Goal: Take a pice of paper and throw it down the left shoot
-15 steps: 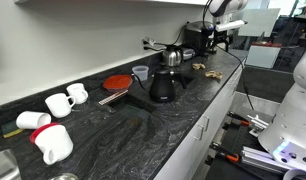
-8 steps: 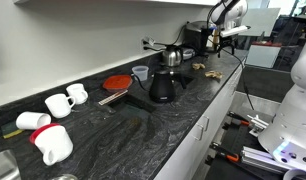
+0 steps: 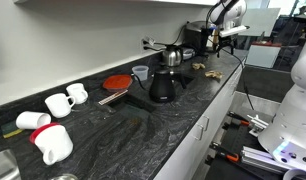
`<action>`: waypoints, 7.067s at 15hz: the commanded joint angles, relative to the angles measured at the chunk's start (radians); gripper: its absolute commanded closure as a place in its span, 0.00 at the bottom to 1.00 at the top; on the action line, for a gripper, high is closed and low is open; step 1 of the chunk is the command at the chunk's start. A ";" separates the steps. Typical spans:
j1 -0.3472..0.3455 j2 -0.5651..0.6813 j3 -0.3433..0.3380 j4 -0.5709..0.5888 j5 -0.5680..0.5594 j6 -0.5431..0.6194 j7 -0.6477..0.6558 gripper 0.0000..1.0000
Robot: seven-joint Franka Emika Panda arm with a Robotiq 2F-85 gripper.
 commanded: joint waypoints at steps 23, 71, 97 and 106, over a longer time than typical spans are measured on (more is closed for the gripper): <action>0.017 0.209 0.083 0.053 0.036 -0.161 -0.192 0.00; 0.138 -0.331 0.154 -0.073 0.140 -0.220 -0.339 1.00; 0.495 -0.408 0.410 -0.101 0.344 -0.204 -0.492 1.00; 0.492 -0.406 0.417 -0.101 0.324 -0.213 -0.467 1.00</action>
